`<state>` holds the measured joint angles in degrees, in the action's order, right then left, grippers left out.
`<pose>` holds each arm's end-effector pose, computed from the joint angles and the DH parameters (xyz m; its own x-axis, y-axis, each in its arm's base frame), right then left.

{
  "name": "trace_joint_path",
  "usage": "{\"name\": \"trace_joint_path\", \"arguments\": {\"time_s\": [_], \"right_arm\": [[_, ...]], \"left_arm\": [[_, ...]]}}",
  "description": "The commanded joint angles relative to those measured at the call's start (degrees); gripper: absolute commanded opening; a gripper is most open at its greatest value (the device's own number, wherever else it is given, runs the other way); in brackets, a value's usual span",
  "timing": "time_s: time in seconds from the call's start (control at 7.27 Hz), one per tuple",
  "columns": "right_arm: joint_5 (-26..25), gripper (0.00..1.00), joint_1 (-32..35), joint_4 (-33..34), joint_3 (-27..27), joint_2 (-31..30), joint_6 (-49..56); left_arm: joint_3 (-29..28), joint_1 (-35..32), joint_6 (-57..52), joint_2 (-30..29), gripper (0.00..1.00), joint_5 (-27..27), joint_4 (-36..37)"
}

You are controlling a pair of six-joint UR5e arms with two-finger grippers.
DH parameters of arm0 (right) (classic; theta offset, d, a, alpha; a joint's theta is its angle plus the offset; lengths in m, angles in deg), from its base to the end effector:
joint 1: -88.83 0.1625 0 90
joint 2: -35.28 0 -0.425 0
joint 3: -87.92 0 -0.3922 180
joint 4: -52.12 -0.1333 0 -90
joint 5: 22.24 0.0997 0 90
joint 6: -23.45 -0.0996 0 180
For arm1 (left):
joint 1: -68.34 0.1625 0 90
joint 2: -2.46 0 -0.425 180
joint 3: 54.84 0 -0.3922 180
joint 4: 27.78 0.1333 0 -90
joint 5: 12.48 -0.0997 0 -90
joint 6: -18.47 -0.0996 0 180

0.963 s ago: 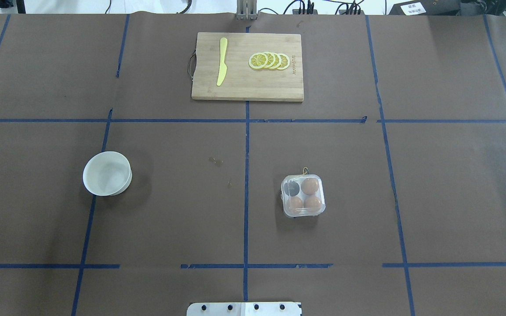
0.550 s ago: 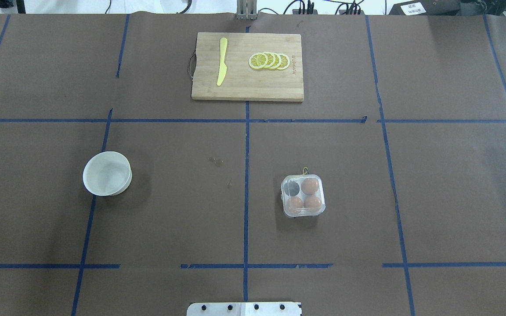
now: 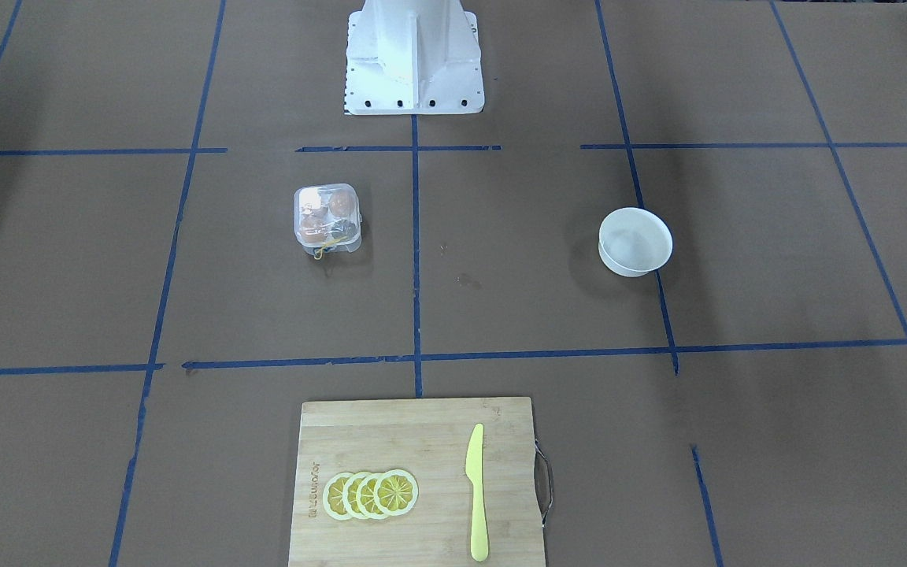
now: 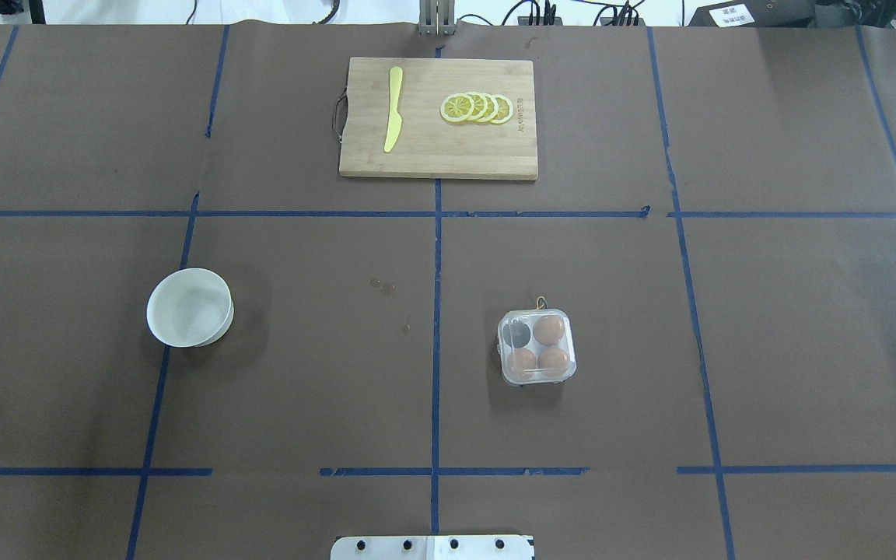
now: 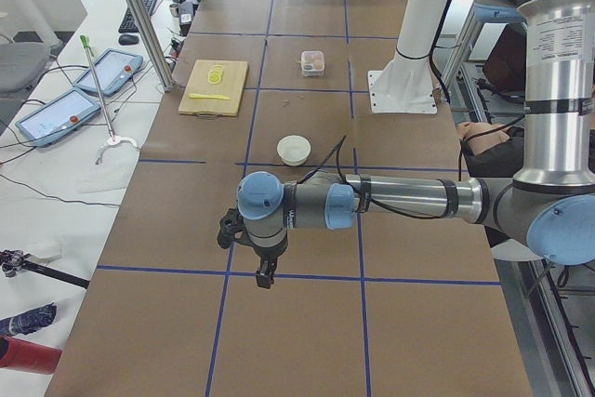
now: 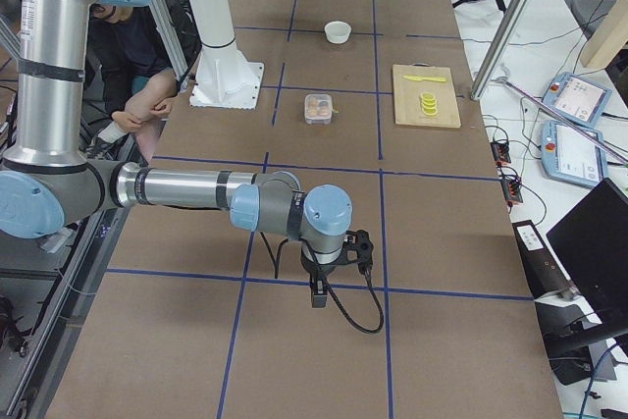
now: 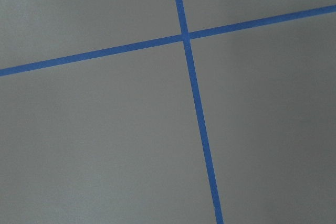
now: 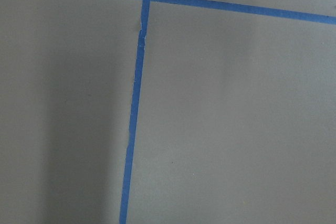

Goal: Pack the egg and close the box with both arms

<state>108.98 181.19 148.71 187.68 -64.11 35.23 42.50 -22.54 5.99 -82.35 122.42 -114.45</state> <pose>0.0847 -0.4107 0.6646 0.7412 -0.1026 0.6634 0.1128 0.9932 0.0277 -0.0699 -0.4507 0.6436 0.6946 0.1912 -0.6935 -0.1380 0.9815 0.1324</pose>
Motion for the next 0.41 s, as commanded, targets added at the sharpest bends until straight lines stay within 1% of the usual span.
{"name": "trace_joint_path", "arguments": {"time_s": [0.0, 0.28], "right_arm": [[0.0, 1.0, 0.0, 0.0, 0.0, 0.2, 0.0], [0.0, 1.0, -0.1, 0.0, -0.2, 0.4, -0.1]], "left_arm": [[0.0, 0.0, 0.0, -0.1, 1.0, 0.0, 0.0], [0.0, 0.0, 0.0, -0.1, 1.0, 0.0, 0.0]]}}
